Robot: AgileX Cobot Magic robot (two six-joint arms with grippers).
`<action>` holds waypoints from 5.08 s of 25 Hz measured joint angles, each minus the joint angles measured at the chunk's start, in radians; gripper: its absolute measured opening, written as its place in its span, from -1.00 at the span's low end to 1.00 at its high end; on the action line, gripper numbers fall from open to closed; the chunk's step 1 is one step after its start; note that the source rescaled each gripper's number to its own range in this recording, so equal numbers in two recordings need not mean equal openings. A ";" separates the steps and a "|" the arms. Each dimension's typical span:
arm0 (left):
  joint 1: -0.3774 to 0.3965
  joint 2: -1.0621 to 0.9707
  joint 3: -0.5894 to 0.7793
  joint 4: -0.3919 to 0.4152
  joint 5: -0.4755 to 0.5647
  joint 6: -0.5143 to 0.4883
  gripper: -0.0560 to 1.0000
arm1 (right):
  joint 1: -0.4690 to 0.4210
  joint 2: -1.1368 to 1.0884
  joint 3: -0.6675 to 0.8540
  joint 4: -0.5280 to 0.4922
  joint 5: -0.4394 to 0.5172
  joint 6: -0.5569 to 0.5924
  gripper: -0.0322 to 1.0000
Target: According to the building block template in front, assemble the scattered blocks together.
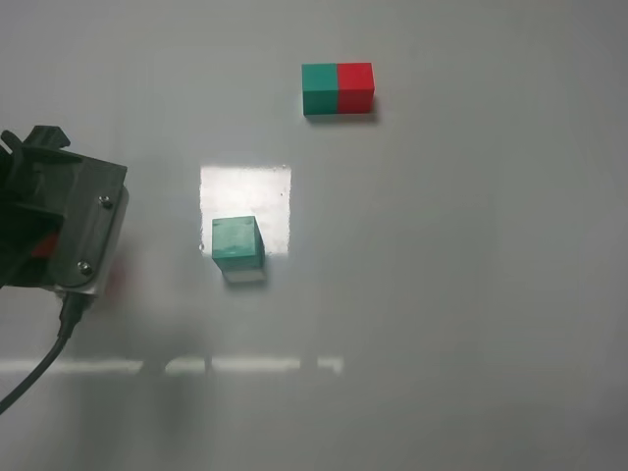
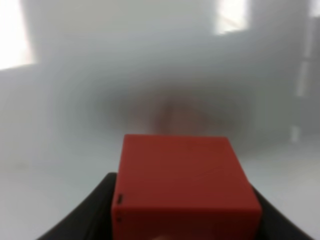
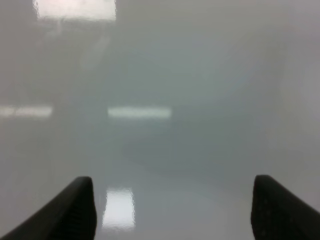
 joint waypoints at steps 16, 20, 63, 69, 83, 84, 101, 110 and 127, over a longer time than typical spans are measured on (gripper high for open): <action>-0.344 0.308 -0.472 0.150 0.046 -0.179 -0.60 | 0.000 0.000 0.000 0.000 0.000 0.000 0.22; -0.409 0.390 -0.571 0.132 0.043 -0.223 -0.60 | 0.000 0.000 0.000 0.000 0.000 0.000 0.21; -0.347 0.400 -0.418 0.037 0.032 -0.307 -0.60 | 0.000 0.000 0.000 0.000 0.000 0.000 0.23; -0.287 0.400 -0.418 -0.029 0.018 -0.289 -0.60 | 0.000 0.000 0.000 0.000 0.000 0.000 0.23; -0.275 0.396 -0.320 0.000 0.005 -0.252 -0.60 | 0.000 0.000 0.000 0.000 0.000 0.000 0.23; -0.275 0.396 -0.320 0.001 0.004 -0.252 -0.60 | 0.000 0.000 0.000 0.000 0.000 0.000 0.23; -0.275 0.397 -0.315 0.051 0.003 -0.249 0.13 | 0.000 0.000 0.000 0.000 0.000 0.000 0.15; -0.284 0.397 -0.315 0.064 0.011 -0.249 0.14 | 0.000 0.000 0.000 0.000 0.000 0.000 0.15; -0.329 0.275 -0.329 0.045 0.038 -0.248 0.52 | 0.000 0.000 0.000 0.000 0.000 0.000 0.15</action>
